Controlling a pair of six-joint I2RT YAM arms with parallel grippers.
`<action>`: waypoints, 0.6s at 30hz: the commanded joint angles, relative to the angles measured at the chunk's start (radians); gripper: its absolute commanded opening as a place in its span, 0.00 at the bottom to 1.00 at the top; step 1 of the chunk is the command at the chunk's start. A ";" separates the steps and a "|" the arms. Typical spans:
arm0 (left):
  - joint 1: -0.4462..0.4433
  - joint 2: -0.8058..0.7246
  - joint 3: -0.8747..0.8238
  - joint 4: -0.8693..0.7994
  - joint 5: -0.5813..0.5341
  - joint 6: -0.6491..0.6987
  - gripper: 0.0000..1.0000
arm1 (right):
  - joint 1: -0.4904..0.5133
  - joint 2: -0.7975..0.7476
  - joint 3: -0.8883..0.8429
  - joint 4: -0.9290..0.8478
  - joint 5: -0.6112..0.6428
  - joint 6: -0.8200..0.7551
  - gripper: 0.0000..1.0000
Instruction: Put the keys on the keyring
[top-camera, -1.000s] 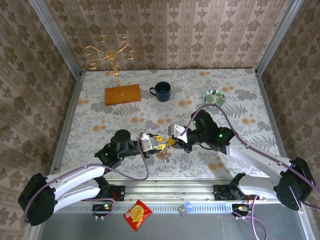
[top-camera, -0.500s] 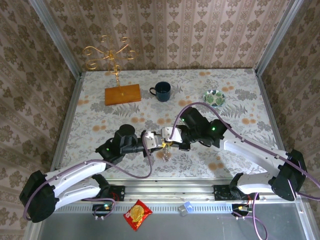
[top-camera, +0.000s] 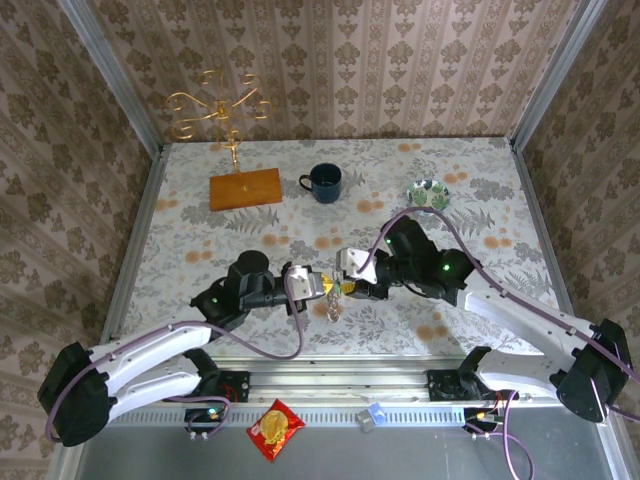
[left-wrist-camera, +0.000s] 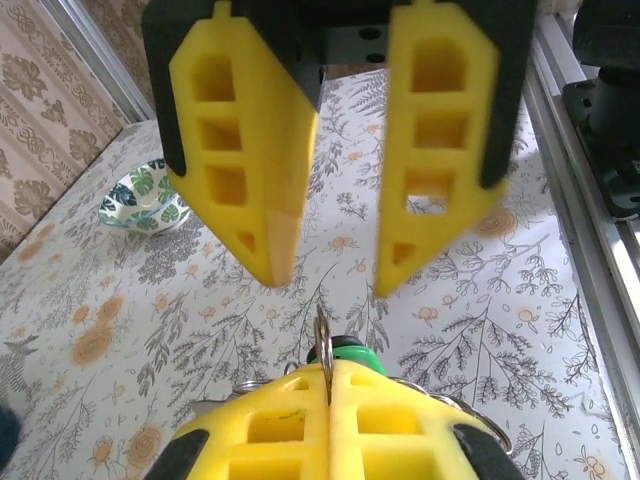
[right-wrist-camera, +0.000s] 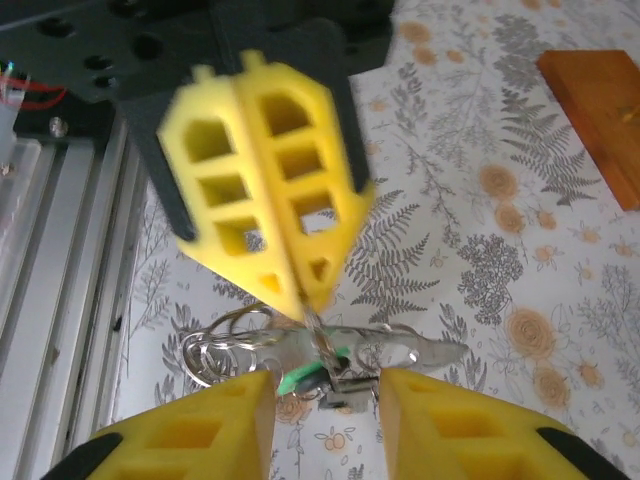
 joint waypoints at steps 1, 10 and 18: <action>-0.002 -0.029 -0.041 0.113 0.011 -0.040 0.00 | -0.032 -0.024 -0.067 0.134 -0.125 0.089 0.36; -0.001 -0.039 -0.096 0.235 0.035 -0.101 0.00 | -0.033 0.005 -0.126 0.250 -0.157 0.135 0.37; -0.001 -0.039 -0.104 0.245 0.047 -0.106 0.00 | -0.033 0.020 -0.133 0.270 -0.134 0.117 0.36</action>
